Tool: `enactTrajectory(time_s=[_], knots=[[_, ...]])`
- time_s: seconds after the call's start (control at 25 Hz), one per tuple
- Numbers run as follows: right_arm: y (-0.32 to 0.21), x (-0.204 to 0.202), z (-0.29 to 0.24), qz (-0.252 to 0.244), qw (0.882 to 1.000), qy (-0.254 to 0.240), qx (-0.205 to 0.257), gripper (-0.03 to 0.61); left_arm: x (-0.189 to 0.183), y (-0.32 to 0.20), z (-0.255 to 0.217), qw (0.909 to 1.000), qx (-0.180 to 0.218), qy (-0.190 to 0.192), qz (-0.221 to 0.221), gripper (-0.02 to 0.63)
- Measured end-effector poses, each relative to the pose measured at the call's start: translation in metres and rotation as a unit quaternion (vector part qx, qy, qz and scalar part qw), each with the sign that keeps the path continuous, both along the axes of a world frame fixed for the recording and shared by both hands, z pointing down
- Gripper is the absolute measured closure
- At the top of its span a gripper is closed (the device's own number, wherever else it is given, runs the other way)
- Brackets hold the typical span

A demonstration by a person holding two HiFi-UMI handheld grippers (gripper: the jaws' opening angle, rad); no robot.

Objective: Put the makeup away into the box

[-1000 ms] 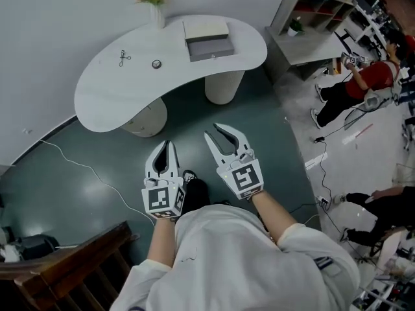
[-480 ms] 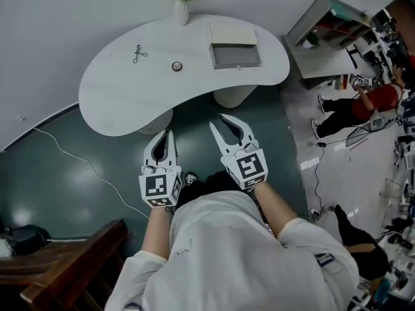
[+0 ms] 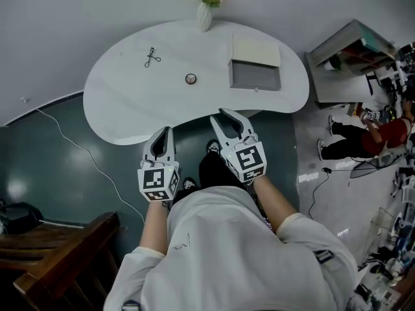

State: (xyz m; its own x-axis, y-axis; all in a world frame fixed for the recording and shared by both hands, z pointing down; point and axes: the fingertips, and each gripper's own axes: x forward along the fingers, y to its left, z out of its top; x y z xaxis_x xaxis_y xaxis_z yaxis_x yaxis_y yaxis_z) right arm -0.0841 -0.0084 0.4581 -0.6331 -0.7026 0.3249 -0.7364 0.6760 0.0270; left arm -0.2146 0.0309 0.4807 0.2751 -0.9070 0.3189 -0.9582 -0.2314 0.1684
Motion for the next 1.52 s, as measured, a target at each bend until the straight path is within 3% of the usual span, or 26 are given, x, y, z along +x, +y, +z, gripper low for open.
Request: enactTrajectory(time_s=[0.36,0.76,1.52], knots=[[-0.094,0.008,0.021,-0.056,0.998,-0.004,-0.043,0.485,0.025,-0.095,0.024,0.9976,-0.059,0.006,-0.037,0.595],[-0.127,0.001,0.095,-0.080,0.989,0.022,-0.124,0.474,0.016,-0.124,0.087,0.9881,-0.139,-0.006,-0.064,0.595],[-0.194,-0.073,0.197,-0.050,0.973,0.114,-0.196,0.432,-0.056,-0.175,0.162,0.9780,-0.208,0.012,-0.017,0.595]])
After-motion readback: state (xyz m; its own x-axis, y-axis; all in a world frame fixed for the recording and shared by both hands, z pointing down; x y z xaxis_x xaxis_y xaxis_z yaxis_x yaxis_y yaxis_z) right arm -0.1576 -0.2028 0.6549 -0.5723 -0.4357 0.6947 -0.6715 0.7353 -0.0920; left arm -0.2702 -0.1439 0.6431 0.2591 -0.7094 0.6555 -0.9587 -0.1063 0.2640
